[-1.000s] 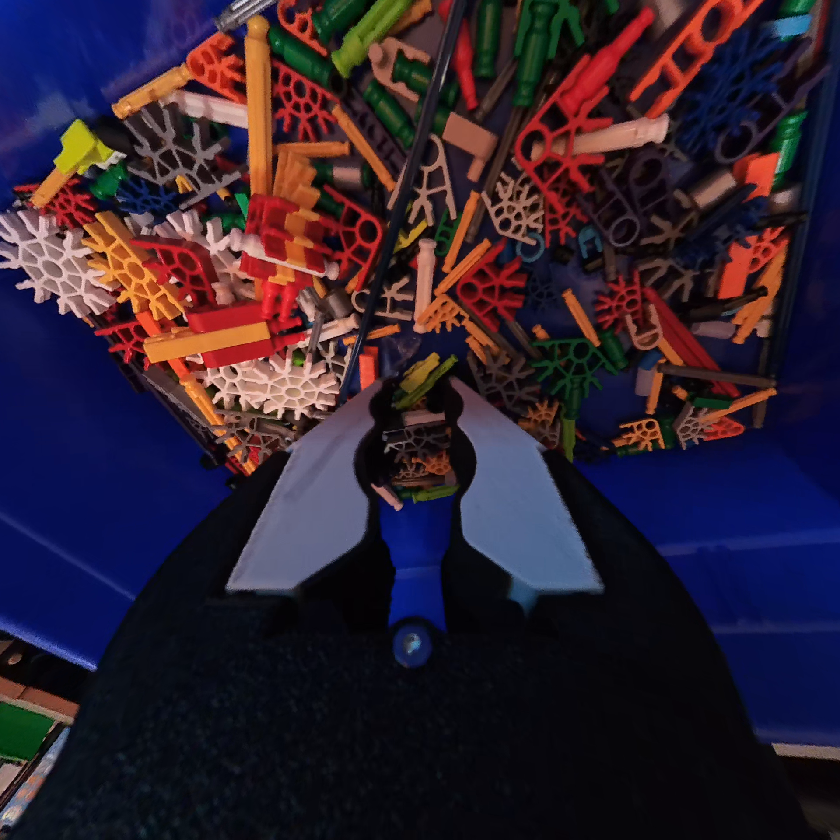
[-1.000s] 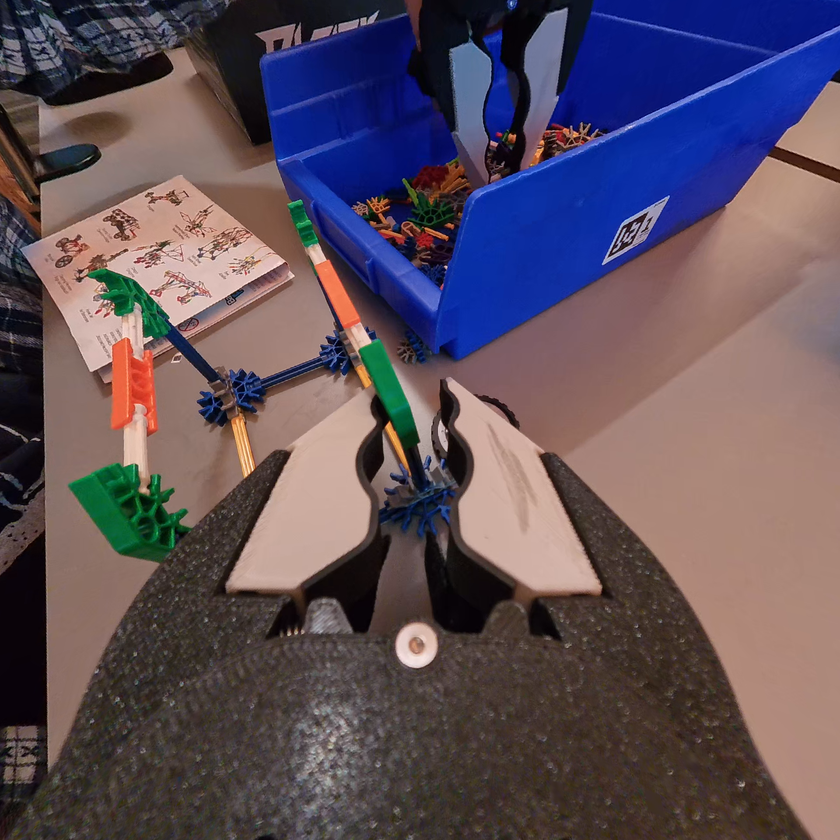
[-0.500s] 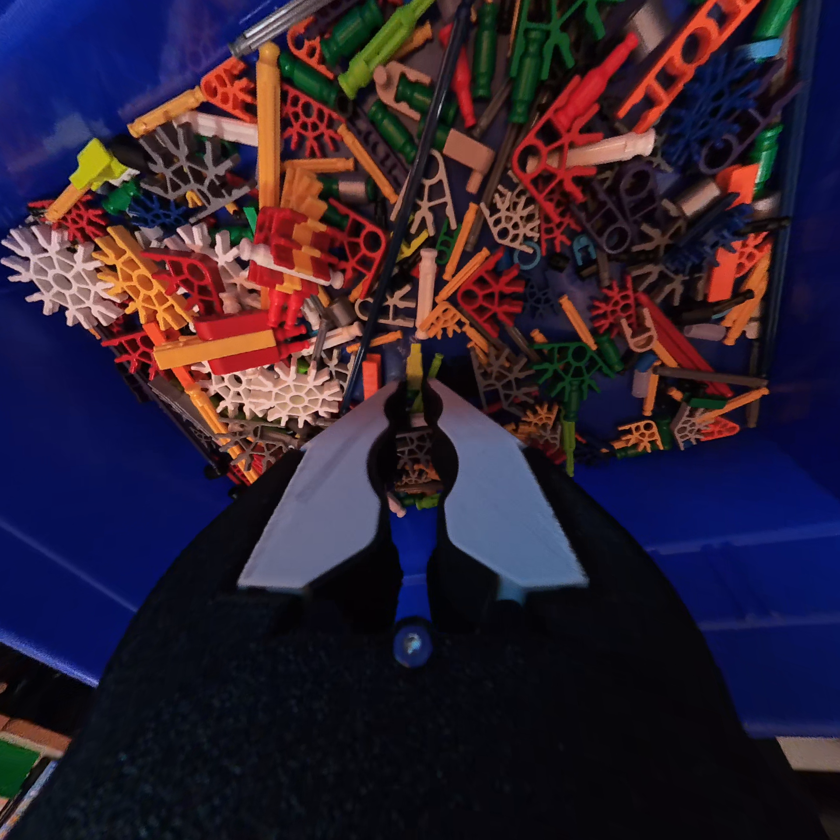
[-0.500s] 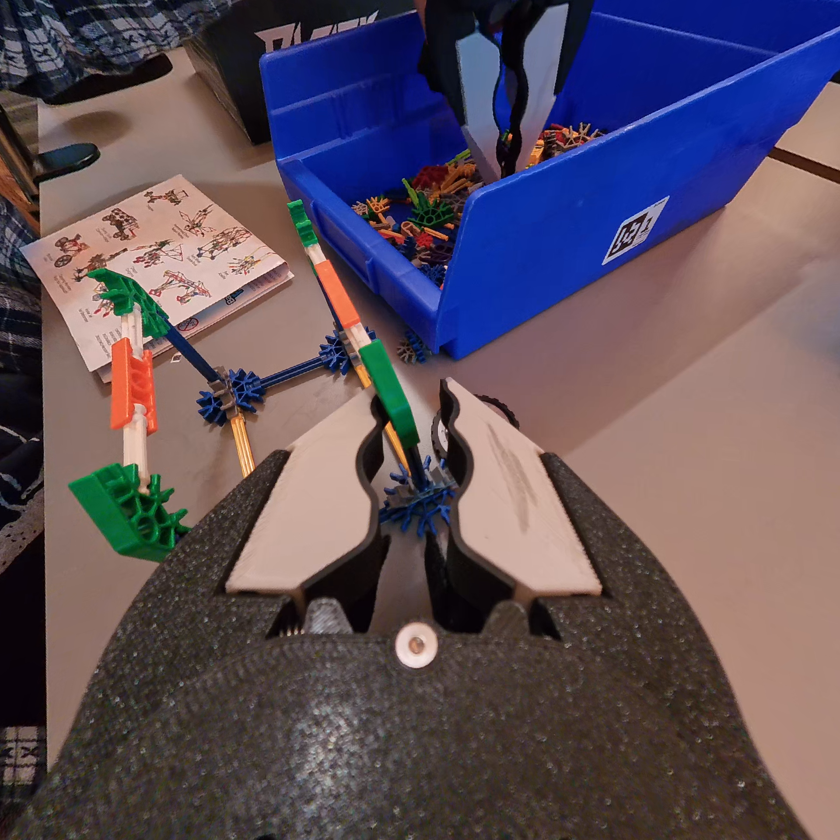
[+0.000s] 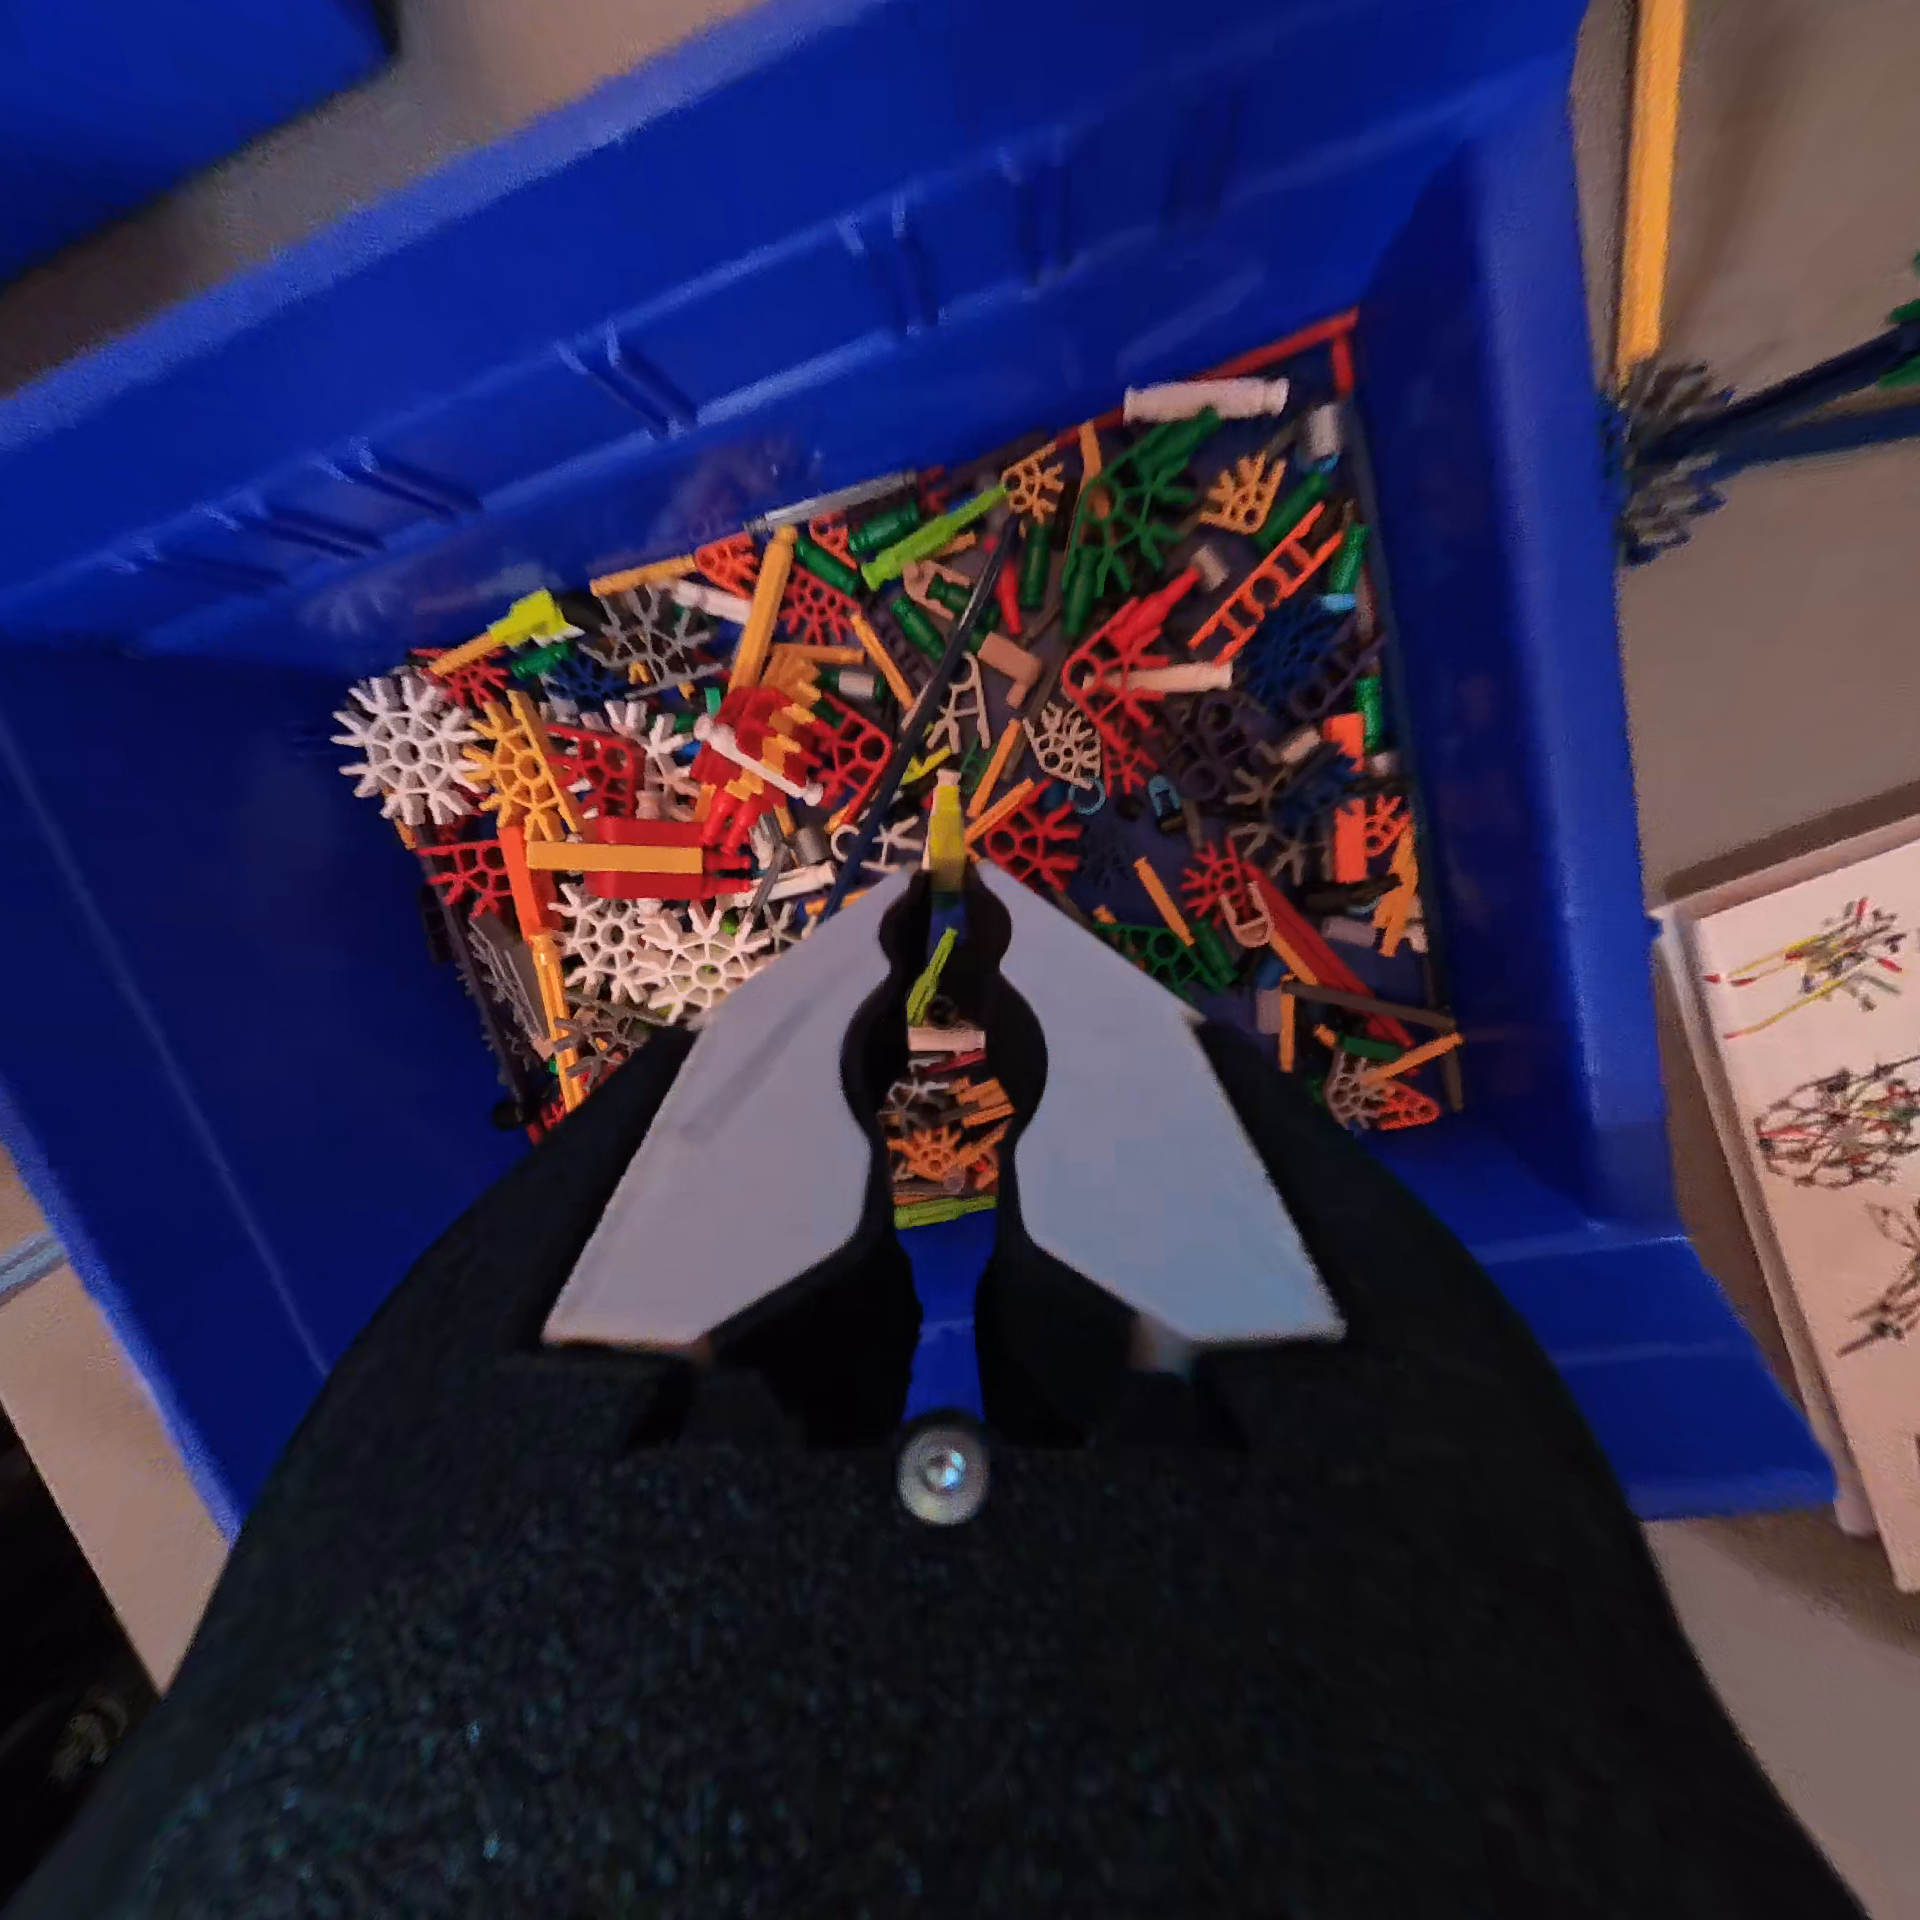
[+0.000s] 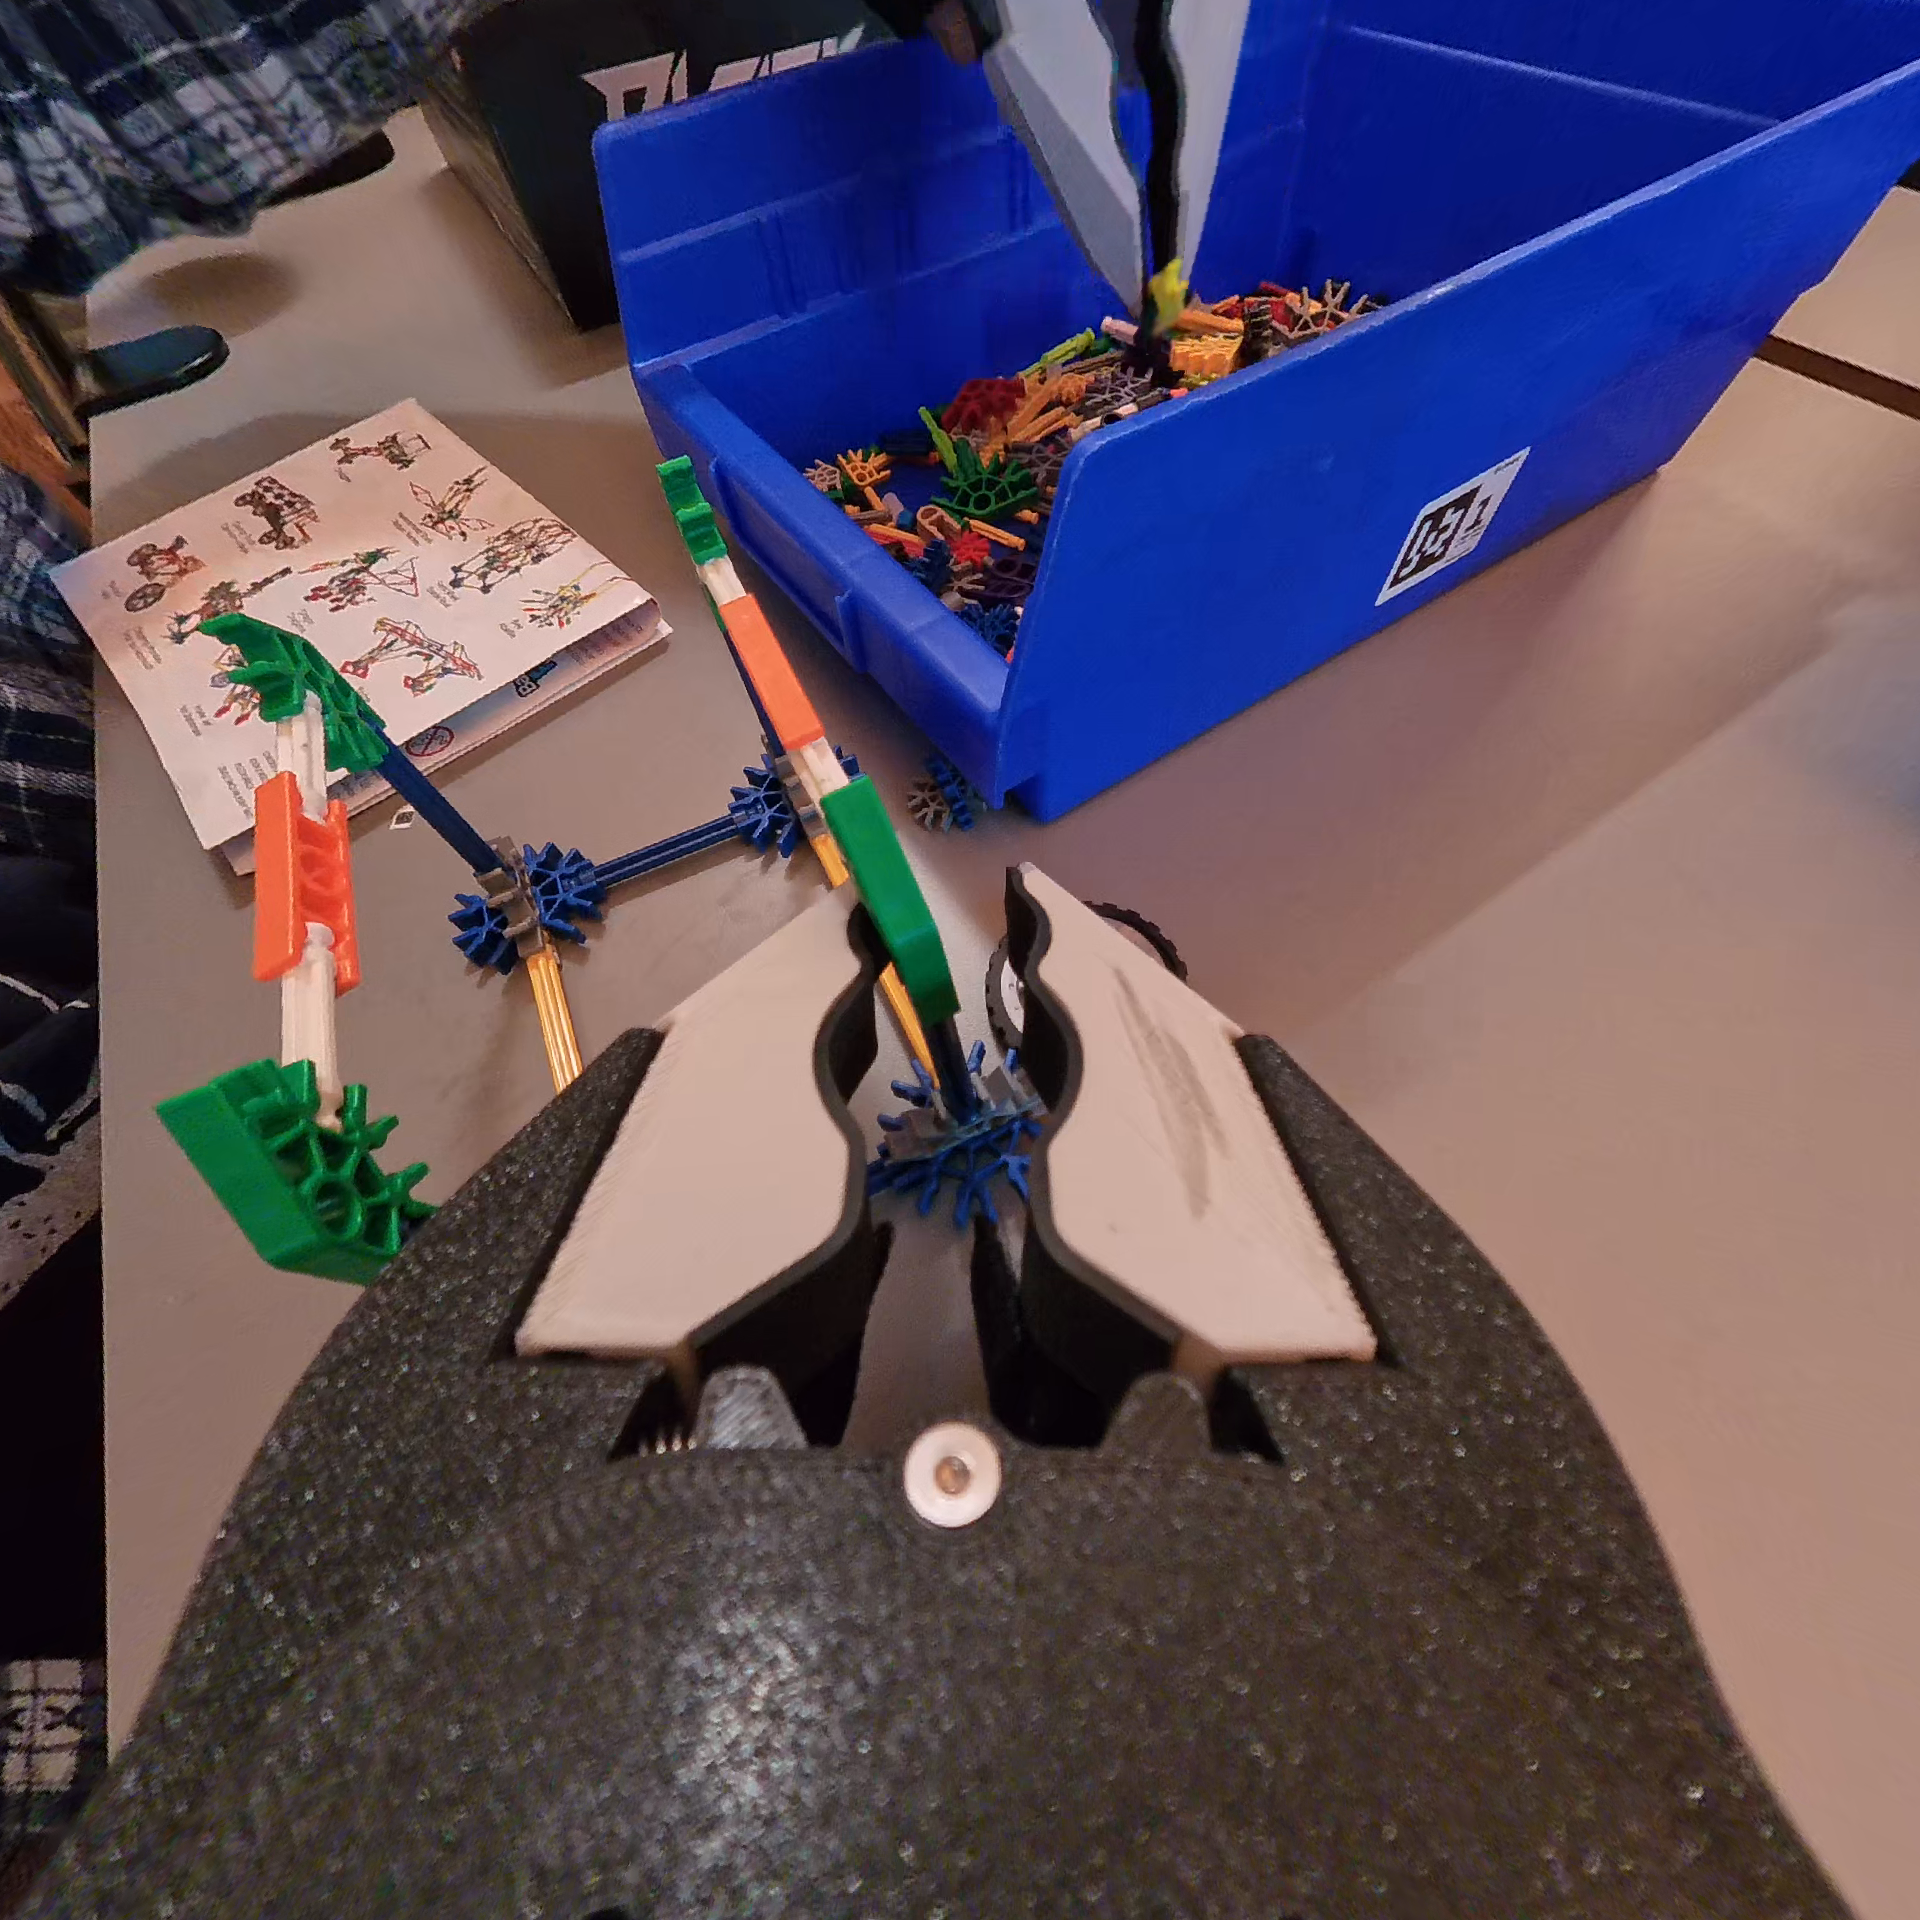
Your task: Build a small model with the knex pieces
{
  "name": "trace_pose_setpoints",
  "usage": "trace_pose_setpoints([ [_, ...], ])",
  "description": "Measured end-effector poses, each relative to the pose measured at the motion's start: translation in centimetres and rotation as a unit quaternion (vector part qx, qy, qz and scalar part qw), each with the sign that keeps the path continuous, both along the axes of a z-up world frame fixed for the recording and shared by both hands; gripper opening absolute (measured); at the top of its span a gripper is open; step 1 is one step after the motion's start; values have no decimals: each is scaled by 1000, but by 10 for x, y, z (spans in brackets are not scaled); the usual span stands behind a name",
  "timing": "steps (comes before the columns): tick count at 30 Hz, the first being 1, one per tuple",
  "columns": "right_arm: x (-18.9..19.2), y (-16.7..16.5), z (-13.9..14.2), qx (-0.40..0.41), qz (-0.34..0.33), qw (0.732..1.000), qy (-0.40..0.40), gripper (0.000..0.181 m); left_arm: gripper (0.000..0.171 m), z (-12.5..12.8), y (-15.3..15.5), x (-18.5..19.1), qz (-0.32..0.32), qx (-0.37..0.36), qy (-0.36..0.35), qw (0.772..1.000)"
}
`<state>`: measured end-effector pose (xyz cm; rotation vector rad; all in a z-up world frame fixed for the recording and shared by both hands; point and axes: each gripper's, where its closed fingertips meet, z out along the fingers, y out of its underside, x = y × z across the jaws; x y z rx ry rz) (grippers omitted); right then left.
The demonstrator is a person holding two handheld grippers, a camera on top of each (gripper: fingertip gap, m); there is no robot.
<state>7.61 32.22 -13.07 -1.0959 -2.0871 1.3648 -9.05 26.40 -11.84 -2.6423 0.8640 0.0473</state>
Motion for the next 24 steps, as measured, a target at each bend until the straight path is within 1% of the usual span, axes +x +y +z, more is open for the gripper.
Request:
trace_pose_setpoints([
  [5, 0, 0, 0, -2, 0, 1000, 0, 20, 4, 24, -6, 18, 4, 70, -13, 997],
  [13, -1, 1, 3, -14, -1, 1000, 5, 20, 4, 58, -21, 35, -1, 149, 10, 989],
  [20, 1, 1, 8, -27, 1, 999, 19, 20, 5, 76, -25, 37, -2, 198, 12, 980],
  [24, 1, 2, 11, -33, 0, 999, 25, 20, 4, 80, -26, 39, -4, 220, 5, 976],
])
